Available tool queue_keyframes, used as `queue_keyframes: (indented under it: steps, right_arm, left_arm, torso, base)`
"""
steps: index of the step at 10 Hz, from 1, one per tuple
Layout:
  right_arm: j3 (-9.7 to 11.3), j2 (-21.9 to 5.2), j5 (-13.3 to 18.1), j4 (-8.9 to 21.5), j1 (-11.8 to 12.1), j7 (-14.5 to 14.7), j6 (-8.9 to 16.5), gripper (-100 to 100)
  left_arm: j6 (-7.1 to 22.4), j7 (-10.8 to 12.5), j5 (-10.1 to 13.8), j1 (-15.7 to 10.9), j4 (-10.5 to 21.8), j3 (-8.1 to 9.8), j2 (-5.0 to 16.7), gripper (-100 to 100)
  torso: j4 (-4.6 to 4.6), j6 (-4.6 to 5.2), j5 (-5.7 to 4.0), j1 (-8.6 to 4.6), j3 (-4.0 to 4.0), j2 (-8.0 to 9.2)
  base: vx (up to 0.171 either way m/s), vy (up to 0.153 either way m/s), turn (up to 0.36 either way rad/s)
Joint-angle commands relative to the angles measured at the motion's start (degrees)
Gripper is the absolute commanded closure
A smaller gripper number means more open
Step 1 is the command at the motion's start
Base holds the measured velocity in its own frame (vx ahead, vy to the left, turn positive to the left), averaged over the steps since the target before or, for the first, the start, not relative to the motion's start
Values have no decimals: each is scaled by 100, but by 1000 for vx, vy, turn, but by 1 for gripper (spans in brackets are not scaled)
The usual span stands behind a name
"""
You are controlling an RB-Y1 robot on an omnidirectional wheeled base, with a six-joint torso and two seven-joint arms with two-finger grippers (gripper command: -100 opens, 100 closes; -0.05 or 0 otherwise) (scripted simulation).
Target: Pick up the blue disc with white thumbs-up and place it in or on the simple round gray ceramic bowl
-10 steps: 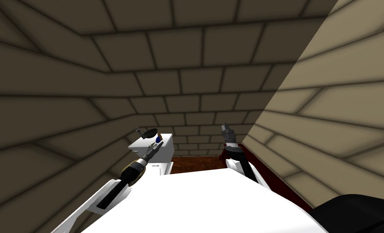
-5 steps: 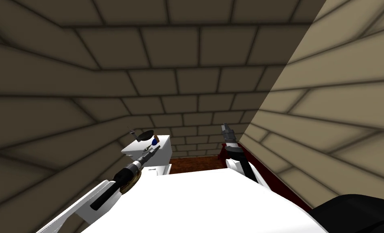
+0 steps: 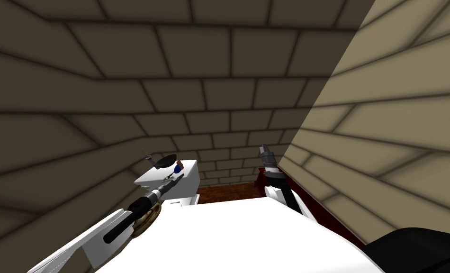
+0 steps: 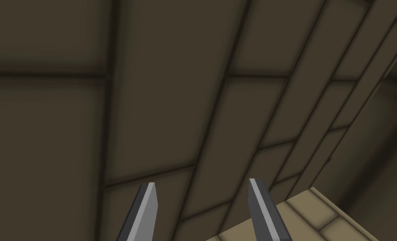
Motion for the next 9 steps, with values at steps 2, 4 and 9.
queue_keyframes:
  steps: [2, 4, 9]
  right_arm:
    - [0, 0, 0, 0, 0, 0, 0, 0]
    - [0, 0, 0, 0, 0, 0, 0, 0]
    - [0, 0, 0, 0, 0, 0, 0, 0]
  left_arm:
    - [259, 196, -73, -61, 270, -118, 391, -100]
    - [432, 331, -126, -98, 416, -205, 619, -100]
    - [687, 581, -206, -163, 634, -346, 973, -100]
  torso:
    - [-1, 1, 1, 2, -1, -3]
    - [-1, 1, 2, 1, -3, -4]
    - [-1, 0, 1, 3, -3, -5]
  base:
    - [39, 1, -53]
    - [39, -2, -55]
    - [35, 4, -34]
